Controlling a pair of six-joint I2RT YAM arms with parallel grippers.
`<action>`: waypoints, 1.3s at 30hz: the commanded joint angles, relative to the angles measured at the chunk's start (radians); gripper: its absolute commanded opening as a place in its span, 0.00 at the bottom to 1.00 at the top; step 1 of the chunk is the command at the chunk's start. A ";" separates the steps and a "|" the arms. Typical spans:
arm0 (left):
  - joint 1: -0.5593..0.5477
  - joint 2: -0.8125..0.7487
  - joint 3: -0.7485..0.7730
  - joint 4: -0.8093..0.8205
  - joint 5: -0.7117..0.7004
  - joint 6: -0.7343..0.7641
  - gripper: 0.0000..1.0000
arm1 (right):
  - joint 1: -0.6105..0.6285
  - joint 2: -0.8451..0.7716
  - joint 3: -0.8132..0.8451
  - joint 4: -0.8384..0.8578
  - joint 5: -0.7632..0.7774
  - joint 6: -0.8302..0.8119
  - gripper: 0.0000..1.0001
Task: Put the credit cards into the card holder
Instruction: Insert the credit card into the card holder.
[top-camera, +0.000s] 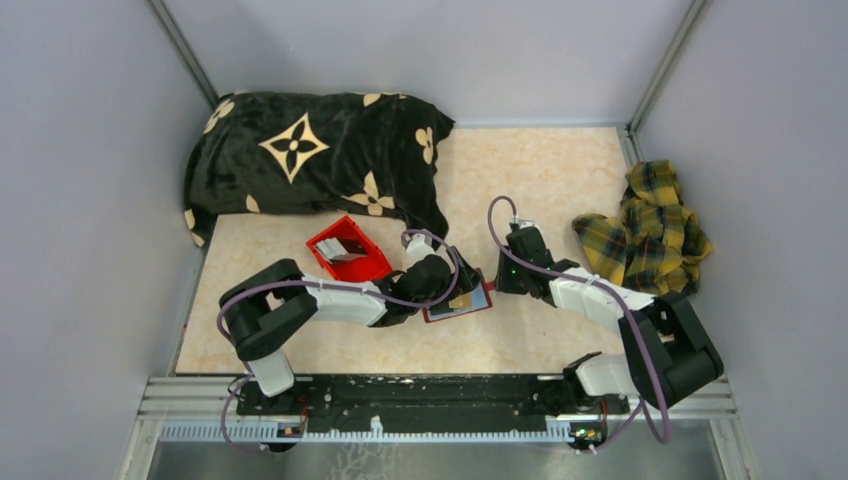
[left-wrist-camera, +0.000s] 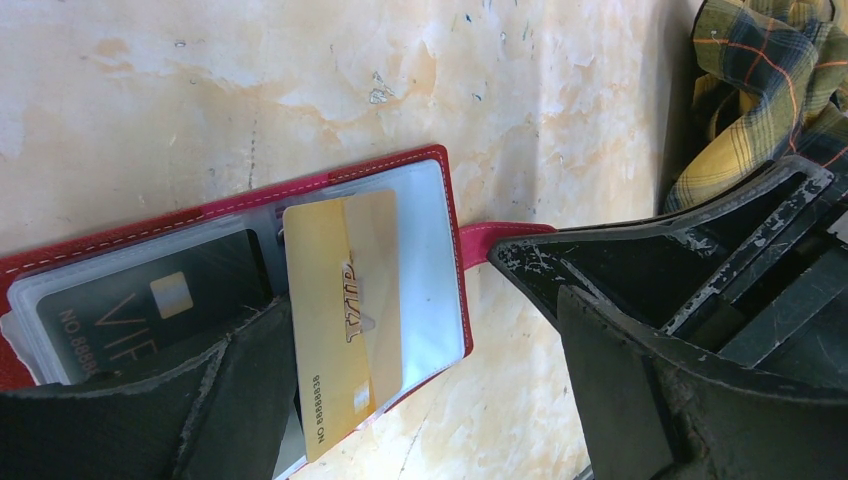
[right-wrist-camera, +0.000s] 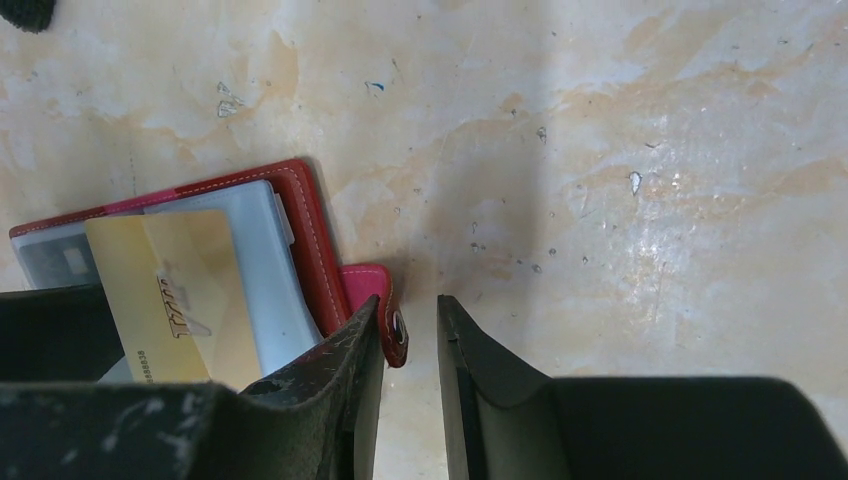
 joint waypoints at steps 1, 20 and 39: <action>-0.019 0.074 -0.034 -0.163 0.088 -0.017 1.00 | 0.006 0.021 0.026 0.059 -0.005 0.001 0.26; -0.020 0.054 0.006 -0.388 -0.021 0.039 1.00 | 0.006 0.026 0.054 0.048 0.061 0.020 0.00; -0.025 -0.030 0.023 -0.536 -0.039 0.080 1.00 | -0.008 0.008 0.073 0.033 0.063 0.019 0.00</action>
